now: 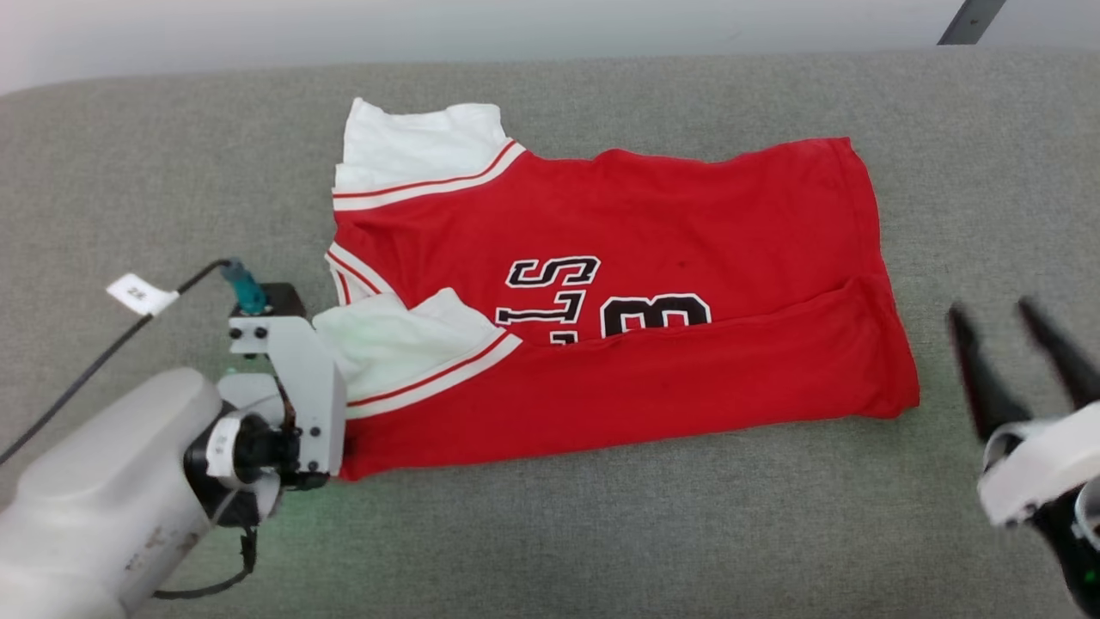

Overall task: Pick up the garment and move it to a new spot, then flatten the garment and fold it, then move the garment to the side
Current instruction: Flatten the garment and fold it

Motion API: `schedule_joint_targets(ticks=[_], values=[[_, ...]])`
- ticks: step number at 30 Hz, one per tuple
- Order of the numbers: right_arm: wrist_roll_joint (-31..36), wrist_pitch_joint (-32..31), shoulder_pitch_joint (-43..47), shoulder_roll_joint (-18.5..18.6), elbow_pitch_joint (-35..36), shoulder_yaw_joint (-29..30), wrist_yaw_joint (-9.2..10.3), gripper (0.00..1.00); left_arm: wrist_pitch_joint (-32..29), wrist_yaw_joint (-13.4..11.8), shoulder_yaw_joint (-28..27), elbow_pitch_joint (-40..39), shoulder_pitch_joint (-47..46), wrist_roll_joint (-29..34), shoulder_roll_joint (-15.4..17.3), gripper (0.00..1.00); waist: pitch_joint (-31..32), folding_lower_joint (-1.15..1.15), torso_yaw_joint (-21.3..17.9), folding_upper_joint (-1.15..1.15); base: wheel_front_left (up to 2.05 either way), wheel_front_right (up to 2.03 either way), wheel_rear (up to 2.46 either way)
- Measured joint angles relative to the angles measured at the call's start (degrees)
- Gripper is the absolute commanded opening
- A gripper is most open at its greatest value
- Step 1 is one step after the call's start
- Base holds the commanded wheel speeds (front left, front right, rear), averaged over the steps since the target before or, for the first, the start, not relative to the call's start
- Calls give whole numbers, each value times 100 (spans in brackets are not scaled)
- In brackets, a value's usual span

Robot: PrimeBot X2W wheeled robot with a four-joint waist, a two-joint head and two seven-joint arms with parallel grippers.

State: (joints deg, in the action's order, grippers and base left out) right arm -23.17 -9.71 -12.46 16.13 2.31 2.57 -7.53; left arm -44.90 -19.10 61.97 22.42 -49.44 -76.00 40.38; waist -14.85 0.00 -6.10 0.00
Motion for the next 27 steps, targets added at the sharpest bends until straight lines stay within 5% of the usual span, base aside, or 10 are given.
schedule_joint_targets(ticks=[10, 20, 21, 22, 27], values=[[-260, -1886, 70, -33, -469, 77, 1, 100, 63, 197, 14, 131, -92, 41, -188, 0, -66, 0, 99, 0, 0, 0, 0], [-171, -2729, -772, -49, -1848, -82, 1, 100, 153, 337, 30, 265, -172, 87, -405, 0, -101, 0, 282, 0, 0, 0, 0], [-142, -2797, -876, -27, -1992, -130, 1, 43, 156, 349, 26, 280, -180, 87, -417, 0, -105, 0, 293, 0, 0, 0, 0], [-144, -2864, -985, -24, -2141, -138, 0, 0, 157, 356, 26, 293, -188, 88, -433, 0, -110, 0, 302, 0, 0, 0, 0], [-90, -3112, -1356, 125, -2602, -319, -1, 0, 183, 433, 22, 383, -224, 89, -511, 0, -129, 0, 372, 0, 0, 0, 0]])
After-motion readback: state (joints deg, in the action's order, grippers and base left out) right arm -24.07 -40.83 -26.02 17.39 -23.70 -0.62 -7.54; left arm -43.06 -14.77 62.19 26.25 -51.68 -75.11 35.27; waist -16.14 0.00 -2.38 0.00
